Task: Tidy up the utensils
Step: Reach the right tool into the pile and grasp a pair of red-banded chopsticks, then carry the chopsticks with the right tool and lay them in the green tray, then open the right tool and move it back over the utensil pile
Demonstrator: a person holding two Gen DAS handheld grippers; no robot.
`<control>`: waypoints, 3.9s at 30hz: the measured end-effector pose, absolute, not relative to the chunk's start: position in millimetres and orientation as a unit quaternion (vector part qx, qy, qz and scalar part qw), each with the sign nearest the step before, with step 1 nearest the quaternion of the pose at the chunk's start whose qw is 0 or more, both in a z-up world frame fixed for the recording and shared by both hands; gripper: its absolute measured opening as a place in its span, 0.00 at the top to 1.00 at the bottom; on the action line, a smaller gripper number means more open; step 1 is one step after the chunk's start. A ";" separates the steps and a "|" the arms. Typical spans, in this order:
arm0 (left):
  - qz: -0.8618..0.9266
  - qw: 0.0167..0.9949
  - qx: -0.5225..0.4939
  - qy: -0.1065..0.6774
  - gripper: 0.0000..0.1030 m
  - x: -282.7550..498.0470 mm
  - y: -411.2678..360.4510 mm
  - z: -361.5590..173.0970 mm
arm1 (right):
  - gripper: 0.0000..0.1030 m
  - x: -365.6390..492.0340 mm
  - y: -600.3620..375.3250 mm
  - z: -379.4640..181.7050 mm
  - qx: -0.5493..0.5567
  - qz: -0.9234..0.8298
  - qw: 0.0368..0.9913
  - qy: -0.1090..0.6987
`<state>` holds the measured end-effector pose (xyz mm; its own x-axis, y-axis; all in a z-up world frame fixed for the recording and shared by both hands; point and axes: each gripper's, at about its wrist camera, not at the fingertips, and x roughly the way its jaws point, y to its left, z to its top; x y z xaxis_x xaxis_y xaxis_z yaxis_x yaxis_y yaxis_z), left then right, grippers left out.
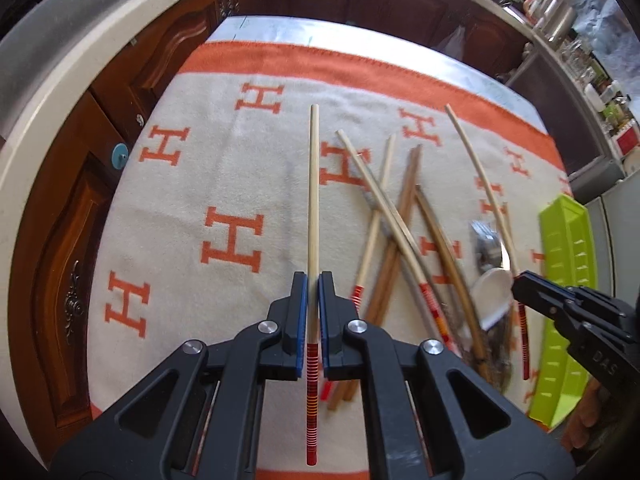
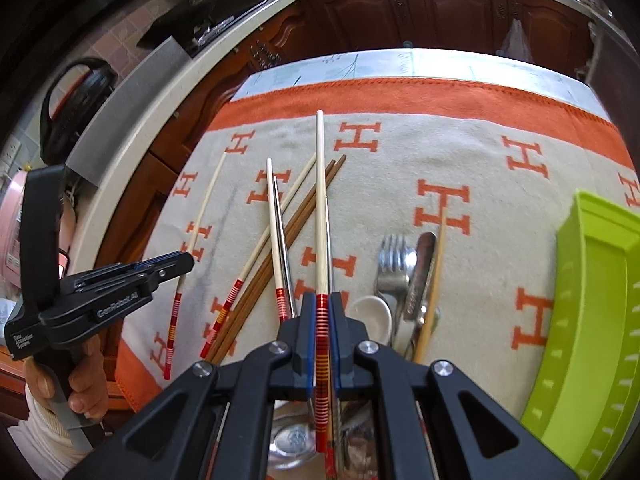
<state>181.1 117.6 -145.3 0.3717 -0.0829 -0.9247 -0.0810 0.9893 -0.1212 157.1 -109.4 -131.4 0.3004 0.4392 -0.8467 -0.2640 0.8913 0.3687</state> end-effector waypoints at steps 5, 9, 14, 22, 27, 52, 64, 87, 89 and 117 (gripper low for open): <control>-0.041 0.837 -0.065 0.543 0.97 156.8 84.0 -113.9 | 0.95 133.2 -141.3 -119.4 0.125 0.205 0.811 0.533; -0.083 0.838 -0.060 0.536 0.97 139.7 42.0 -95.6 | 0.95 109.3 -170.9 -112.3 0.149 0.183 0.820 0.521; -0.139 0.835 -0.044 0.530 0.97 127.3 -22.0 -79.5 | 0.95 83.5 -210.7 -102.3 0.166 0.142 0.836 0.503; -0.197 0.822 -0.003 0.534 0.96 122.8 -121.5 -78.7 | 0.95 52.5 -264.4 -90.6 0.161 0.050 0.865 0.473; -0.216 0.813 0.009 0.540 0.96 123.3 -164.8 -82.0 | 0.95 41.2 -286.0 -94.4 0.156 0.020 0.869 0.470; -0.222 0.814 0.042 0.535 0.65 122.1 -195.6 -102.7 | 0.89 37.6 -299.9 -113.7 0.152 -0.016 0.854 0.497; -0.219 0.840 0.042 0.495 0.65 91.8 -141.7 -85.3 | 0.81 18.5 -280.0 -115.9 0.153 -0.033 0.852 0.500; -0.162 0.861 -0.002 0.483 0.64 87.7 -23.0 -62.8 | 0.80 17.1 -208.7 -62.5 0.096 -0.030 0.880 0.464; -0.154 0.863 -0.002 0.481 0.64 87.4 -14.5 -63.3 | 0.80 18.3 -200.8 -59.7 0.092 -0.023 0.882 0.462; 0.000 0.851 -0.050 0.523 0.51 91.5 123.2 -132.9 | 0.70 67.1 -106.0 -110.5 0.039 0.107 0.847 0.519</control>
